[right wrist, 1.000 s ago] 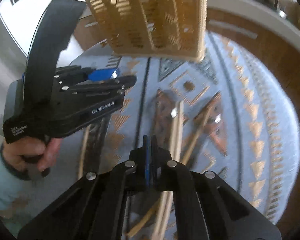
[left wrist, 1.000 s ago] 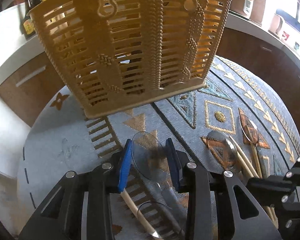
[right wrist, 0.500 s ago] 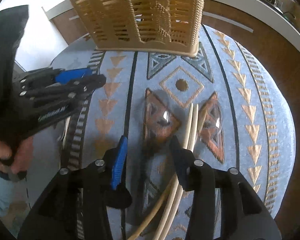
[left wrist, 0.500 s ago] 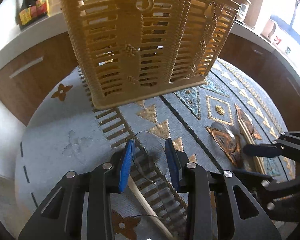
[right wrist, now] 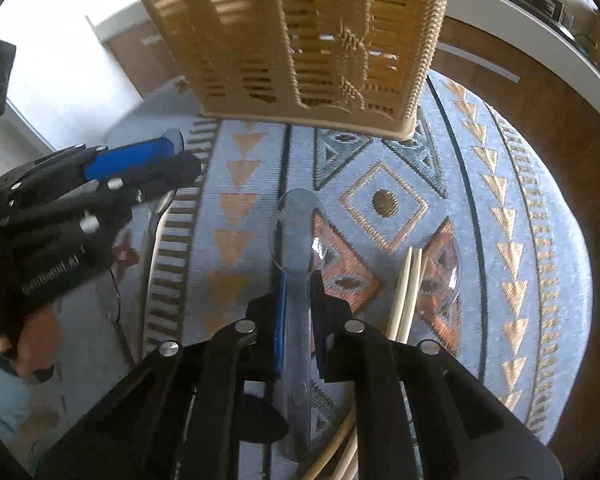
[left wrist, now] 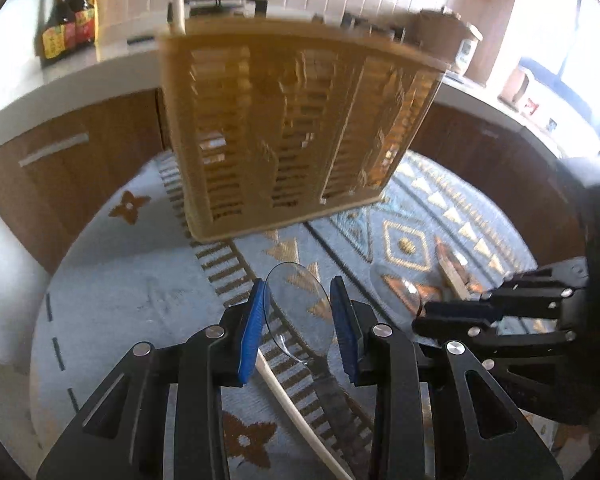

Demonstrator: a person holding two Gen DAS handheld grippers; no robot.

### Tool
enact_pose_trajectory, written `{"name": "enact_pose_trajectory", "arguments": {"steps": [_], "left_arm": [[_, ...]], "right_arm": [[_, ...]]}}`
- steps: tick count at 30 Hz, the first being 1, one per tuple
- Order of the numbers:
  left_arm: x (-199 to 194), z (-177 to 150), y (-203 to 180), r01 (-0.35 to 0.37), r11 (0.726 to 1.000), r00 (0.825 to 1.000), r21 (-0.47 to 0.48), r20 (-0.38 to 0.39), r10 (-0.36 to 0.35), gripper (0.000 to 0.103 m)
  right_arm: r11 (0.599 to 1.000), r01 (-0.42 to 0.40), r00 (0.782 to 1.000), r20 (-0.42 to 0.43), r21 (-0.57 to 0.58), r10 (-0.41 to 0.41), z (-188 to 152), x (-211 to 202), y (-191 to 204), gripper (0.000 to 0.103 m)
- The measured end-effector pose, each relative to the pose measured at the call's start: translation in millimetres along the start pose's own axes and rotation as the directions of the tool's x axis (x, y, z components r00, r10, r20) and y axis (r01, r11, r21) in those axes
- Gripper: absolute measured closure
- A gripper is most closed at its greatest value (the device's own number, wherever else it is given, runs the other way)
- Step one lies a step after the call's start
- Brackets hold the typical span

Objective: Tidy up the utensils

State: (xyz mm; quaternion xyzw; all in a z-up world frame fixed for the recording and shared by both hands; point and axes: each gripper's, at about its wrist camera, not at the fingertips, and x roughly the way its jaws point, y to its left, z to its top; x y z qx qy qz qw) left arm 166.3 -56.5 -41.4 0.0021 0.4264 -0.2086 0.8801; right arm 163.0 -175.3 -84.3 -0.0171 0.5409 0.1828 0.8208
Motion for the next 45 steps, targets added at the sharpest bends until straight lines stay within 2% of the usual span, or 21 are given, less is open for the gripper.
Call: {"name": "enact_pose_trajectory", "arguments": {"steps": [6, 11, 12, 14, 15, 17, 20, 21, 23, 24, 26, 29, 32, 37, 39, 41, 44, 45], "left_arm": [[-43, 8, 5, 0.020, 1.000, 0.992, -0.012, 0.123, -0.018, 0.073], [-69, 21, -7, 0.019, 1.000, 0.972, -0.018, 0.233, -0.014, 0.073], [-80, 25, -9, 0.017, 1.000, 0.964, -0.015, 0.266, -0.012, 0.073], [-90, 34, -17, 0.007, 1.000, 0.948, -0.011, 0.317, -0.003, 0.073], [-101, 40, -19, -0.002, 1.000, 0.935, -0.009, 0.355, 0.005, 0.073], [-117, 52, -21, -0.006, 1.000, 0.915, -0.008, 0.404, 0.009, 0.073], [-143, 80, -23, -0.007, 1.000, 0.870, -0.007, 0.493, 0.009, 0.073], [-148, 85, -24, -0.007, 1.000, 0.861, -0.008, 0.509, 0.010, 0.073], [-155, 98, -26, -0.008, 1.000, 0.841, -0.008, 0.541, 0.011, 0.073], [-159, 108, -28, -0.012, 1.000, 0.825, -0.007, 0.564, 0.014, 0.073], [-162, 124, -30, -0.022, 1.000, 0.807, -0.002, 0.590, 0.019, 0.073], [-155, 143, -32, -0.038, 0.999, 0.791, 0.000, 0.611, 0.030, 0.073], [-140, 151, -30, -0.048, 0.999, 0.788, 0.006, 0.615, 0.034, 0.073], [-95, 163, -23, -0.066, 0.998, 0.809, 0.010, 0.586, 0.048, 0.073], [-82, 162, -20, -0.082, 0.997, 0.816, 0.013, 0.574, 0.060, 0.073], [-71, 160, -19, -0.091, 0.996, 0.826, 0.020, 0.561, 0.064, 0.073], [-55, 155, -17, -0.097, 0.995, 0.841, 0.033, 0.538, 0.065, 0.073], [-50, 153, -16, -0.098, 0.995, 0.847, 0.035, 0.528, 0.065, 0.073]], "right_arm": [[0.998, -0.053, 0.985, 0.164, -0.016, 0.055, -15, -42, 0, 0.093], [0.995, -0.097, 0.938, 0.332, -0.033, 0.102, -21, -89, -8, 0.093], [0.994, -0.103, 0.928, 0.357, -0.031, 0.107, -22, -96, -8, 0.093], [0.993, -0.110, 0.896, 0.429, -0.031, 0.112, -19, -117, -10, 0.093], [0.994, -0.103, 0.880, 0.462, -0.031, 0.106, -18, -128, -11, 0.093], [0.995, -0.094, 0.848, 0.523, -0.024, 0.092, -1, -140, -12, 0.093], [0.997, -0.077, 0.801, 0.595, -0.013, 0.070, 12, -163, -12, 0.093], [0.997, -0.072, 0.777, 0.627, -0.009, 0.061, 20, -170, -13, 0.093], [0.997, -0.073, 0.751, 0.658, -0.001, 0.055, 36, -177, -17, 0.093], [0.997, -0.075, 0.740, 0.670, 0.003, 0.053, 40, -183, -16, 0.093], [0.997, -0.075, 0.712, 0.701, 0.015, 0.043, 55, -186, -20, 0.093], [0.997, -0.058, 0.667, 0.745, 0.043, 0.007, 76, -194, -26, 0.093], [0.996, -0.047, 0.633, 0.773, 0.074, -0.028, 96, -190, -36, 0.093], [0.993, -0.039, 0.594, 0.801, 0.115, -0.070, 117, -172, -54, 0.093], [0.991, -0.051, 0.593, 0.802, 0.124, -0.070, 121, -160, -61, 0.093], [0.990, -0.067, 0.605, 0.794, 0.128, -0.061, 124, -145, -67, 0.093], [0.989, -0.055, 0.604, 0.793, 0.140, -0.078, 121, -129, -71, 0.093], [0.991, -0.051, 0.612, 0.788, 0.123, -0.066, 121, -126, -72, 0.093]]}}
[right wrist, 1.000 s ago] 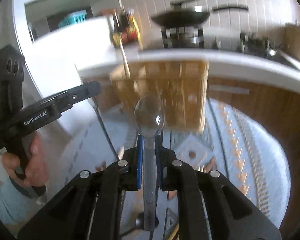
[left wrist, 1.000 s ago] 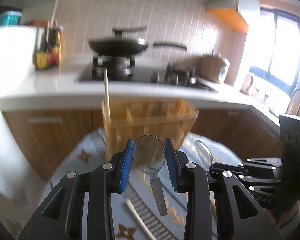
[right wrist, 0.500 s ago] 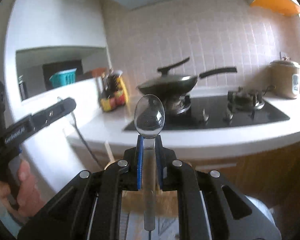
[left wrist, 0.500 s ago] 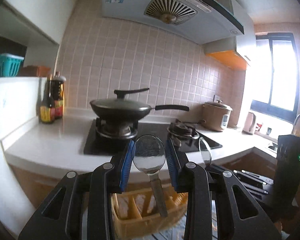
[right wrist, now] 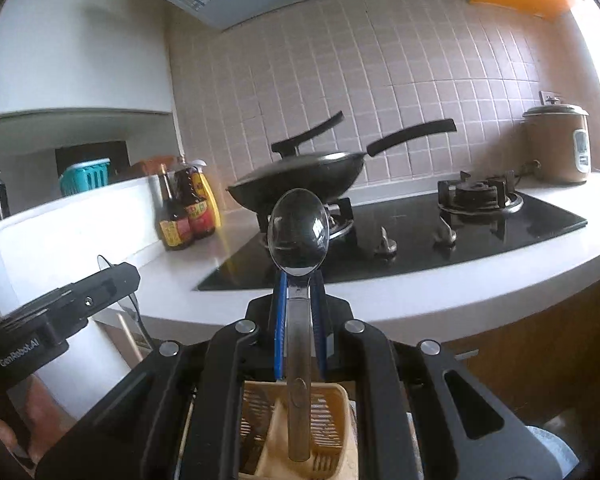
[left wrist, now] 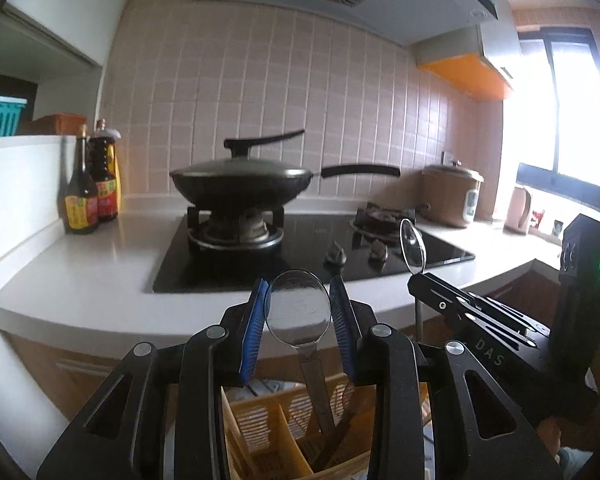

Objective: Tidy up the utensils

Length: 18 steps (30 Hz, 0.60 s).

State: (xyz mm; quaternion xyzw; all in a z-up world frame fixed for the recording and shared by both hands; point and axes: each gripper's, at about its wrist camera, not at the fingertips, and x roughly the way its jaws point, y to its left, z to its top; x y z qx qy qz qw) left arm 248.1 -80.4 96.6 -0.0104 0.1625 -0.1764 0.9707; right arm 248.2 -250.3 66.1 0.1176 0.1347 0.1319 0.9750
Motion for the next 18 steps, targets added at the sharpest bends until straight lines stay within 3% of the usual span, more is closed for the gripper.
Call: {"name": "enact_pose_trajectory", "arguments": {"steps": [11, 18], "left_arm": [[8, -24, 6, 0.077, 0.997, 0.991, -0.026, -0.110, -0.079, 0.072], [-8, -22, 11, 0.091, 0.995, 0.987, -0.051, -0.127, -0.097, 0.069]], "right_arm": [[0.998, 0.023, 1.000, 0.006, -0.064, -0.023, -27, -18, -4, 0.093], [0.998, -0.016, 0.999, -0.045, -0.062, 0.013, -26, -40, -2, 0.090]]}}
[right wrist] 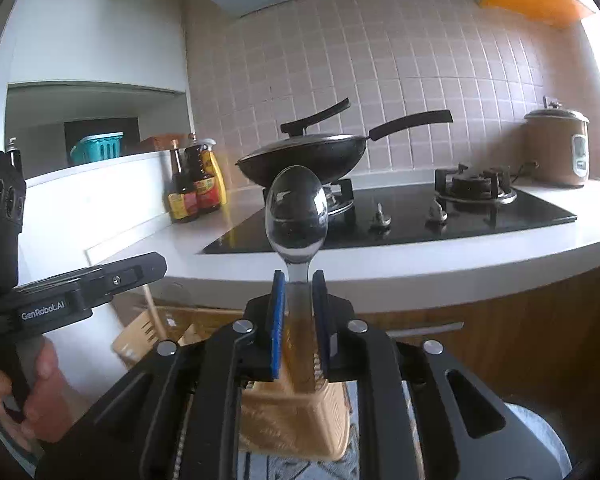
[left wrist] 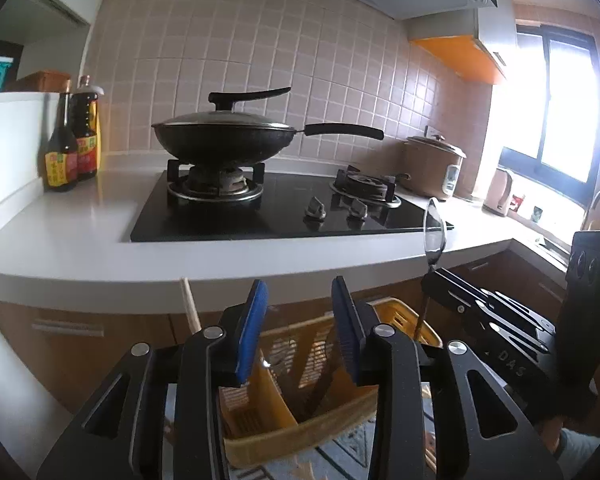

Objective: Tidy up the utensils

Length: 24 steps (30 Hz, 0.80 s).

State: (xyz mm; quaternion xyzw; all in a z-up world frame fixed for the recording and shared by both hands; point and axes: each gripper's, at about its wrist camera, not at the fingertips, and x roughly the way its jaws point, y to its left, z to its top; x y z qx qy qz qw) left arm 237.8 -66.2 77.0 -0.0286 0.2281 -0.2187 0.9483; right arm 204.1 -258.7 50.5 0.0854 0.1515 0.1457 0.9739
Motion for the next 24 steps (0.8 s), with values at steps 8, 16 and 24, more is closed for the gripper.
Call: {"name": "enact_pose_trajectory", "arguments": {"steps": [8, 16, 24], "left_arm": [[-22, -3, -4, -0.022, 1.000, 1.000, 0.017, -0.001, 0.022, 0.067], [-28, -9, 5, -0.028, 1.000, 1.000, 0.007, -0.007, 0.028, 0.067], [-54, -35, 21, -0.010, 0.998, 0.987, -0.061, -0.160, 0.000, 0.064]], "right_arm": [[1.000, -0.025, 0.997, -0.071, -0.014, 0.024, -5, -7, 6, 0.090], [0.992, -0.035, 0.983, -0.173, 0.120, 0.056, 2, 12, -28, 0.089], [0.992, -0.053, 0.961, -0.265, 0.112, 0.081, -14, -19, -25, 0.056]]}}
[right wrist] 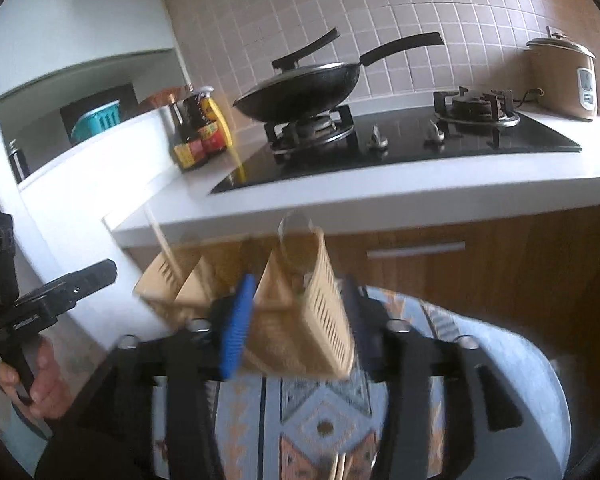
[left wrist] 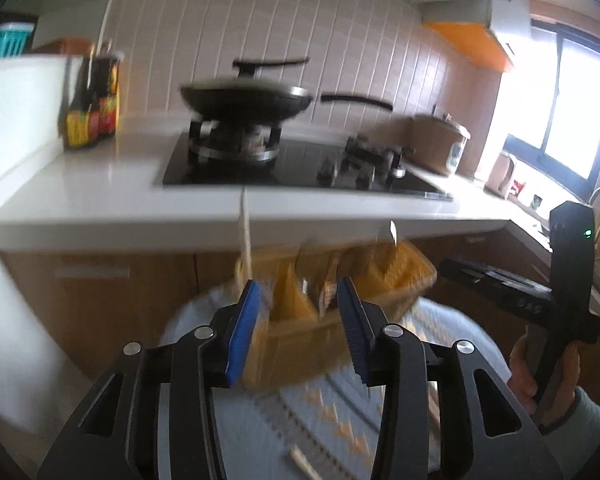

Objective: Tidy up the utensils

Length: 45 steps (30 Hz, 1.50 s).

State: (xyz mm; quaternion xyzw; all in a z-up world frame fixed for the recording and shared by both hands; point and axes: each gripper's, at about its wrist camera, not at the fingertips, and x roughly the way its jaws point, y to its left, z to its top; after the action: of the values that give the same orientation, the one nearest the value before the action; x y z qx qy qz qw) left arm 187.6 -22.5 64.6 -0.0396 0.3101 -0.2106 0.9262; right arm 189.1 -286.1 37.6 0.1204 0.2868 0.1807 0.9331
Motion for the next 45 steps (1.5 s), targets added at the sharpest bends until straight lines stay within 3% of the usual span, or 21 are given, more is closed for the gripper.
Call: {"name": "enact_pose_trajectory", "arguments": {"steps": [3, 8, 11, 15, 18, 20, 24, 29, 31, 37, 39, 45], "left_arm": [[-9, -22, 7, 0.004, 1.000, 0.995, -0.029, -0.095, -0.006, 0.064], [-28, -72, 16, -0.007, 0.997, 0.966, -0.077, -0.257, -0.013, 0.064], [-46, -108, 17, -0.016, 0.994, 0.939, -0.109, -0.342, -0.023, 0.064], [-60, -150, 15, 0.029, 0.977, 0.888, -0.210, -0.443, -0.122, 0.064], [-58, -167, 11, 0.038, 0.966, 0.858, -0.254, -0.487, -0.162, 0.064], [-53, -176, 10, 0.029, 0.963, 0.847, -0.266, -0.506, -0.165, 0.063], [-31, -181, 11, 0.031, 0.949, 0.813, -0.314, -0.545, -0.206, 0.061], [-15, -181, 12, 0.013, 0.940, 0.814, -0.341, -0.543, -0.208, 0.060], [-9, -175, 13, 0.007, 0.940, 0.823, -0.342, -0.532, -0.200, 0.058], [10, -156, 14, -0.007, 0.951, 0.851, -0.310, -0.501, -0.157, 0.055], [20, -151, 13, 0.010, 0.953, 0.855, -0.302, -0.492, -0.165, 0.055], [32, -141, 3, 0.035, 0.970, 0.860, -0.242, -0.487, -0.153, 0.047]], "right_arm": [[0.999, 0.029, 0.997, -0.073, -0.029, -0.031, -14, -12, 9, 0.056], [0.995, 0.059, 0.970, -0.229, -0.076, -0.075, -43, -27, 24, 0.056], [0.996, 0.055, 0.930, -0.361, -0.069, -0.076, -69, -29, 30, 0.056], [0.999, -0.018, 0.857, -0.513, 0.037, 0.034, -108, -29, 30, 0.056], [0.994, -0.041, 0.820, -0.564, 0.105, 0.093, -128, -34, 31, 0.056], [0.993, -0.045, 0.803, -0.587, 0.109, 0.100, -140, -38, 36, 0.056], [0.993, -0.032, 0.749, -0.655, 0.117, 0.101, -167, -33, 48, 0.056], [0.993, 0.020, 0.740, -0.669, 0.112, 0.061, -179, -28, 51, 0.056], [0.991, 0.036, 0.737, -0.674, 0.127, 0.059, -181, -24, 48, 0.056], [0.996, 0.065, 0.750, -0.662, 0.069, -0.003, -176, -10, 54, 0.056], [0.997, 0.063, 0.748, -0.663, 0.041, -0.020, -175, -1, 62, 0.056], [0.988, 0.078, 0.778, -0.612, -0.130, -0.142, -179, 6, 82, 0.056]]}}
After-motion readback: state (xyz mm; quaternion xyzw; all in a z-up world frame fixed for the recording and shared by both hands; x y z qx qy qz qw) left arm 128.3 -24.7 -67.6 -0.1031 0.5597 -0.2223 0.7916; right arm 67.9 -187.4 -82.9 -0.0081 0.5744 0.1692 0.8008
